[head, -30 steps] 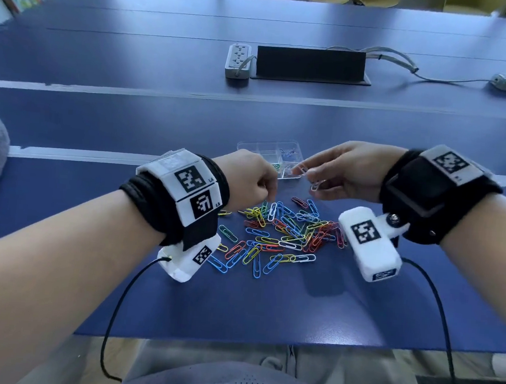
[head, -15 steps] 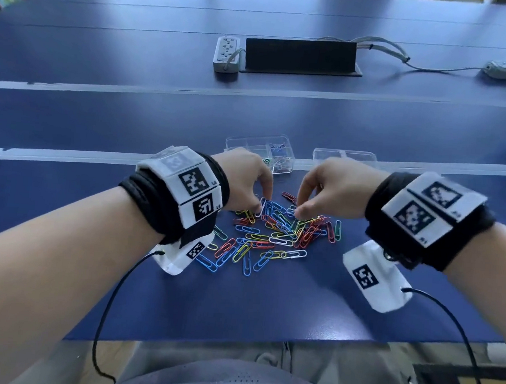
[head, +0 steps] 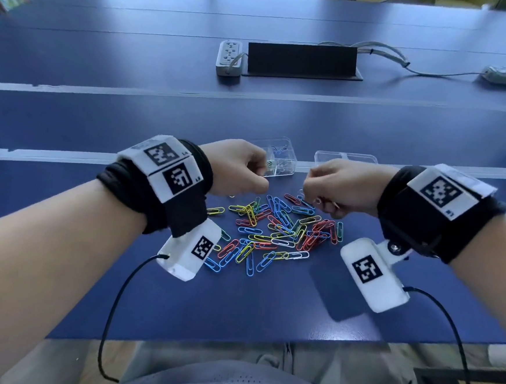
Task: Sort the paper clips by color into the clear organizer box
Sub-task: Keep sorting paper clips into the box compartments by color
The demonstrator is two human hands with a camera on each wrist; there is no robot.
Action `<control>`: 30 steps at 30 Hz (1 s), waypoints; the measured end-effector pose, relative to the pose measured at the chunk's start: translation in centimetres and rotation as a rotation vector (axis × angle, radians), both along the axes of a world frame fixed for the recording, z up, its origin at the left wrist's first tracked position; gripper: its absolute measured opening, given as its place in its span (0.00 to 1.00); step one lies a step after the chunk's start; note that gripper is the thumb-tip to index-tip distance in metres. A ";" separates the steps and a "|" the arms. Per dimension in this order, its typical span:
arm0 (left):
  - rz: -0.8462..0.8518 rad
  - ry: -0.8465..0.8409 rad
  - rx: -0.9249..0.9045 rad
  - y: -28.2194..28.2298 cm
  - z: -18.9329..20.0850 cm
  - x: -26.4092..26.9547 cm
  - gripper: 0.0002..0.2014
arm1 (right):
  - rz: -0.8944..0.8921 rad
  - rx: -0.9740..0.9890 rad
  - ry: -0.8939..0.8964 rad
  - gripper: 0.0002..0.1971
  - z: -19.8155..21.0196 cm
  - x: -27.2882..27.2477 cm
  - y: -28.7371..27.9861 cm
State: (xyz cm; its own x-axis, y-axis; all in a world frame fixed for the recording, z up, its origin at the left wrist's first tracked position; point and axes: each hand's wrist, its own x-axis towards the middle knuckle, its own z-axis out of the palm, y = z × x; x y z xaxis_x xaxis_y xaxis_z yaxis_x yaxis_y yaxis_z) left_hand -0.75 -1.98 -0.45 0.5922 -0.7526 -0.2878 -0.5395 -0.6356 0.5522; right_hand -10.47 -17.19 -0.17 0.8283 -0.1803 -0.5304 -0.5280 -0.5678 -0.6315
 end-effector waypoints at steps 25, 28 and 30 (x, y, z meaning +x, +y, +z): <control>0.242 0.049 -0.219 0.1 0.1 3.9 0.13 | 0.038 -0.445 -0.247 0.14 1.3 6.8 0.4; 0.225 0.046 -0.253 -0.9 0.2 3.9 0.16 | 0.036 -0.445 -0.238 0.15 1.3 7.0 0.9; 0.213 0.030 -0.278 -1.6 0.3 4.0 0.16 | 0.025 -0.433 -0.238 0.17 1.4 7.1 0.9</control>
